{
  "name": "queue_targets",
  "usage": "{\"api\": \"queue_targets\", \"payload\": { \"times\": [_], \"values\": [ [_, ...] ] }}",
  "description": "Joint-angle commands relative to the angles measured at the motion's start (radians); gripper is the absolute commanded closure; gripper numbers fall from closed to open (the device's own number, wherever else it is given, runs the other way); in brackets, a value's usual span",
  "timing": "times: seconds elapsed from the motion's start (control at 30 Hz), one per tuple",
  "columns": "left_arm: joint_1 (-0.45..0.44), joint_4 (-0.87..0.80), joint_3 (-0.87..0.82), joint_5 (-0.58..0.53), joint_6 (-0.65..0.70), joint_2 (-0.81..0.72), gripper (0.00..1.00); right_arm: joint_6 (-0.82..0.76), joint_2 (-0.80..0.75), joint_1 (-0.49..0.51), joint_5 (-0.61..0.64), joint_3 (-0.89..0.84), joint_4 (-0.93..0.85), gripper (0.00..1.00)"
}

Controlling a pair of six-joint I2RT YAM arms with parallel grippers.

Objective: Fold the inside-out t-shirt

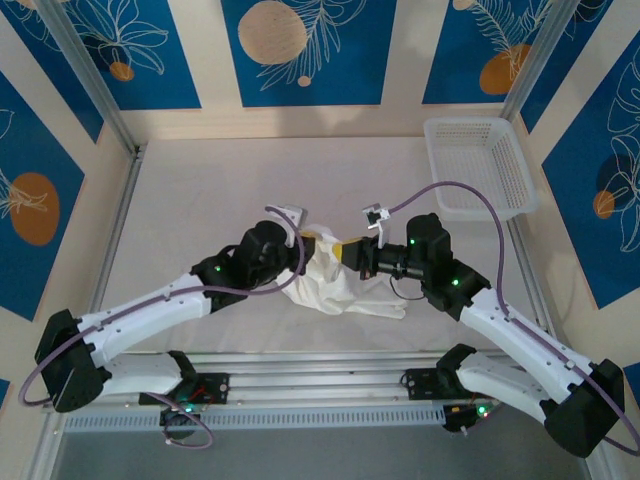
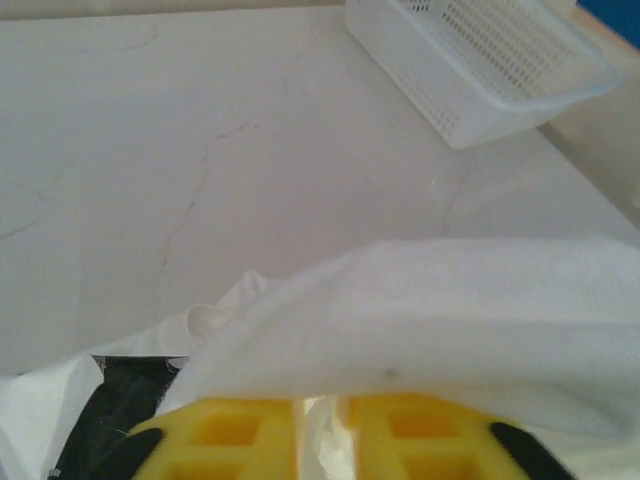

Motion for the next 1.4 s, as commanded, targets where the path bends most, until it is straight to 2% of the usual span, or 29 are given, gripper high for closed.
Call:
{"api": "queue_targets", "payload": {
  "times": [0.0, 0.13, 0.27, 0.33, 0.47, 0.53, 0.63, 0.7, 0.77, 0.8, 0.87, 0.9, 0.93, 0.97, 1.07, 1.13, 1.2, 1.27, 1.3, 1.33, 1.37],
  "values": [
    [0.029, 0.044, -0.024, 0.056, -0.013, -0.028, 0.93, 0.014, -0.004, -0.004, -0.003, -0.005, 0.005, 1.0],
    [0.044, 0.077, -0.027, 0.142, 0.007, -0.022, 1.0, 0.011, -0.002, -0.005, -0.004, -0.003, 0.001, 1.0],
    [0.054, 0.099, -0.037, 0.193, 0.021, -0.032, 1.0, 0.008, -0.003, -0.007, 0.022, 0.002, -0.029, 1.0],
    [0.07, 0.107, -0.045, 0.228, 0.02, -0.047, 1.0, 0.008, -0.004, -0.01, 0.102, 0.012, -0.087, 1.0],
    [0.115, 0.087, -0.059, 0.284, -0.002, -0.097, 1.0, -0.017, 0.032, -0.051, 0.437, 0.068, -0.39, 1.0],
    [0.137, 0.083, -0.069, 0.323, -0.016, -0.116, 1.0, -0.077, 0.058, -0.058, 0.505, 0.095, -0.481, 1.0],
    [0.151, 0.091, -0.077, 0.389, -0.023, -0.117, 1.0, -0.129, 0.053, -0.057, 0.386, 0.089, -0.447, 0.97],
    [0.152, 0.118, -0.082, 0.436, -0.028, -0.101, 1.0, -0.105, 0.028, -0.053, 0.273, 0.047, -0.334, 0.92],
    [0.152, 0.148, -0.083, 0.473, -0.043, -0.081, 1.0, -0.061, 0.008, -0.045, 0.207, 0.003, -0.223, 0.82],
    [0.152, 0.17, -0.084, 0.487, -0.054, -0.071, 1.0, -0.04, 0.002, -0.04, 0.189, -0.018, -0.177, 0.8],
    [0.152, 0.194, -0.084, 0.498, -0.072, -0.049, 1.0, -0.011, -0.001, -0.034, 0.16, -0.054, -0.103, 0.9],
    [0.152, 0.192, -0.08, 0.508, -0.073, -0.033, 1.0, 0.007, 0.002, -0.032, 0.177, -0.062, -0.099, 0.97],
    [0.151, 0.187, -0.074, 0.524, -0.066, -0.017, 1.0, 0.015, 0.005, -0.033, 0.19, -0.065, -0.103, 1.0],
    [0.151, 0.17, -0.062, 0.551, -0.056, 0.007, 0.94, 0.013, 0.006, -0.032, 0.189, -0.067, -0.108, 1.0],
    [0.15, 0.127, -0.039, 0.66, -0.013, 0.081, 0.6, 0.003, 0.0, -0.032, 0.17, -0.063, -0.106, 1.0],
    [0.149, 0.086, -0.029, 0.662, 0.008, 0.121, 0.48, -0.005, -0.007, -0.032, 0.157, -0.055, -0.105, 1.0],
    [0.15, 0.018, -0.009, 0.581, 0.013, 0.156, 0.42, -0.011, -0.011, -0.031, 0.142, -0.046, -0.107, 1.0],
    [0.15, 0.008, 0.005, 0.554, 0.019, 0.186, 0.44, -0.01, -0.014, -0.03, 0.124, -0.038, -0.107, 1.0],
    [0.15, 0.029, 0.004, 0.557, 0.009, 0.191, 0.5, -0.009, -0.013, -0.029, 0.119, -0.037, -0.107, 1.0],
    [0.15, 0.061, 0.001, 0.565, -0.008, 0.192, 0.61, -0.009, -0.014, -0.028, 0.12, -0.037, -0.11, 1.0],
    [0.15, 0.088, 0.003, 0.573, -0.023, 0.19, 0.78, -0.008, -0.014, -0.028, 0.136, -0.038, -0.121, 1.0]
  ]
}}
